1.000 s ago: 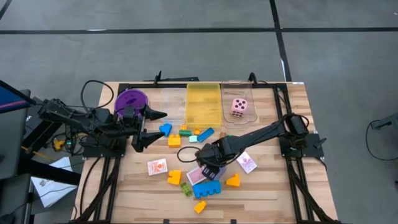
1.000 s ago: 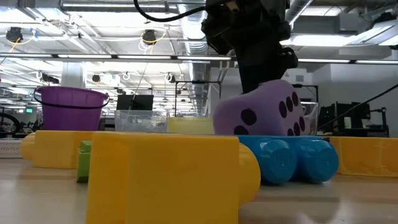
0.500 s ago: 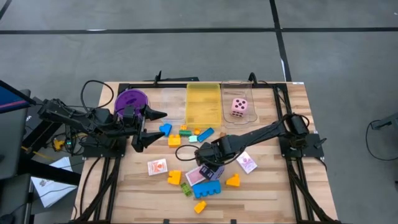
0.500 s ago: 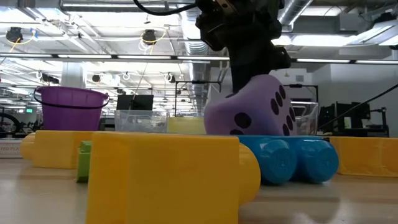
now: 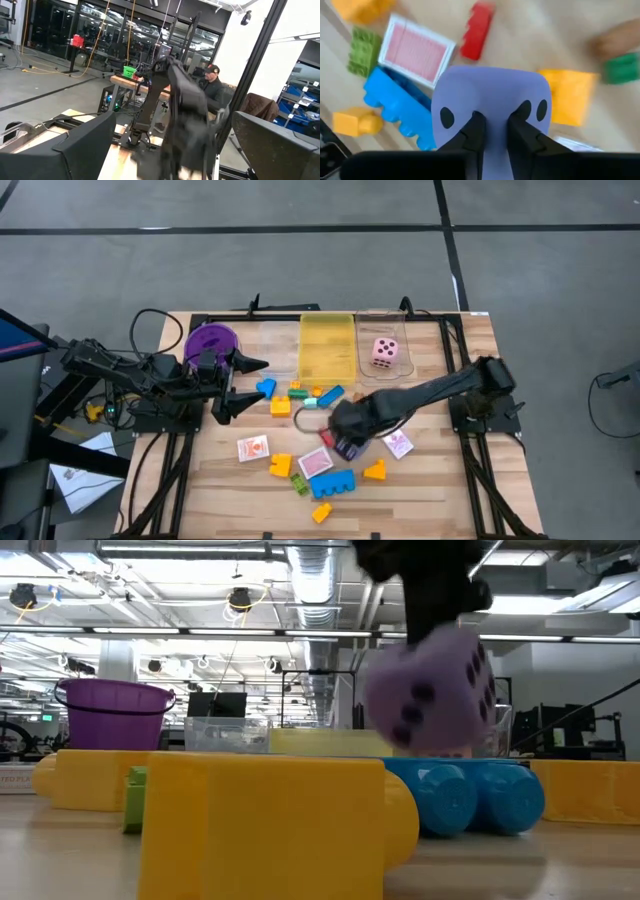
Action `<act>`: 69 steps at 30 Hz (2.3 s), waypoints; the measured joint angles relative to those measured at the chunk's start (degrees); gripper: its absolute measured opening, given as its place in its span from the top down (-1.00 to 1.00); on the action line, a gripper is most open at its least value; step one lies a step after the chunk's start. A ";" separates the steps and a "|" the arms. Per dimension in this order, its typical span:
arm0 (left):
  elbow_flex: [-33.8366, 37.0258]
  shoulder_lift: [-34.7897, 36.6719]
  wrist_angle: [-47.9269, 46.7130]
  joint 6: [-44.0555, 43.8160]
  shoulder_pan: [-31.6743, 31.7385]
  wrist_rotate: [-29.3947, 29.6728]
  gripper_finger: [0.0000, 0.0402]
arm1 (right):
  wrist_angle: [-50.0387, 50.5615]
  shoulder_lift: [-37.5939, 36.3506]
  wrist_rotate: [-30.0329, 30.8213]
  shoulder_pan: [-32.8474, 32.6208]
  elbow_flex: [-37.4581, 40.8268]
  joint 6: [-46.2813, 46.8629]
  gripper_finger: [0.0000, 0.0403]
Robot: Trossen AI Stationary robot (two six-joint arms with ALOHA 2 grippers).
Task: Pick & Place Toys
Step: Put the violet dice into the transparent bin
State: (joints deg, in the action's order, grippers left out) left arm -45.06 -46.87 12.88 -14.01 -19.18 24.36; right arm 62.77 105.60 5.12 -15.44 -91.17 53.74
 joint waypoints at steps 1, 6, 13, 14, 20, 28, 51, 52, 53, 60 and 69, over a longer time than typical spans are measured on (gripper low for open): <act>0.00 0.00 0.00 -0.01 0.00 0.00 -0.98 | 1.10 -1.67 1.42 0.39 0.00 0.21 0.79; 0.00 0.00 0.01 -0.01 0.00 0.01 -0.98 | 6.55 -10.77 7.54 5.35 -0.09 0.30 0.87; 0.00 0.00 0.02 -0.41 0.00 0.58 -0.98 | 15.81 -19.60 15.14 19.44 -0.18 -6.79 0.95; 0.00 0.00 0.00 -0.41 0.00 0.95 -0.98 | 15.40 -20.00 15.08 21.74 -0.25 -9.13 0.96; 0.00 0.00 0.13 -0.41 0.00 1.77 -0.98 | 12.51 -17.56 14.65 32.65 -0.27 -20.01 1.00; 0.00 0.00 0.15 -0.43 0.00 3.62 -0.98 | 12.64 -10.83 9.83 37.11 -0.27 -24.18 0.99; 0.00 0.00 0.00 -1.67 0.00 3.50 -0.98 | 11.49 -7.10 13.21 31.10 8.34 -16.16 0.99; 0.00 0.00 0.00 -1.67 0.00 3.50 -0.98 | 10.88 -7.08 12.55 30.79 9.18 -16.06 0.99; 0.00 0.00 0.01 -1.67 0.00 3.50 -0.98 | 10.46 -7.00 12.16 30.50 9.72 -15.77 0.99; 0.00 0.00 0.00 -2.96 0.02 3.48 -0.98 | 6.65 -7.02 9.98 28.77 11.82 -13.60 0.99; 0.00 0.00 0.02 -2.99 0.00 3.48 -0.98 | 1.36 -7.04 8.53 28.51 11.84 -15.16 1.00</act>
State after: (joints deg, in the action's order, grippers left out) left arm -45.06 -46.87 12.91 -17.00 -19.18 27.83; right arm 64.13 98.56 13.65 13.07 -79.33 38.58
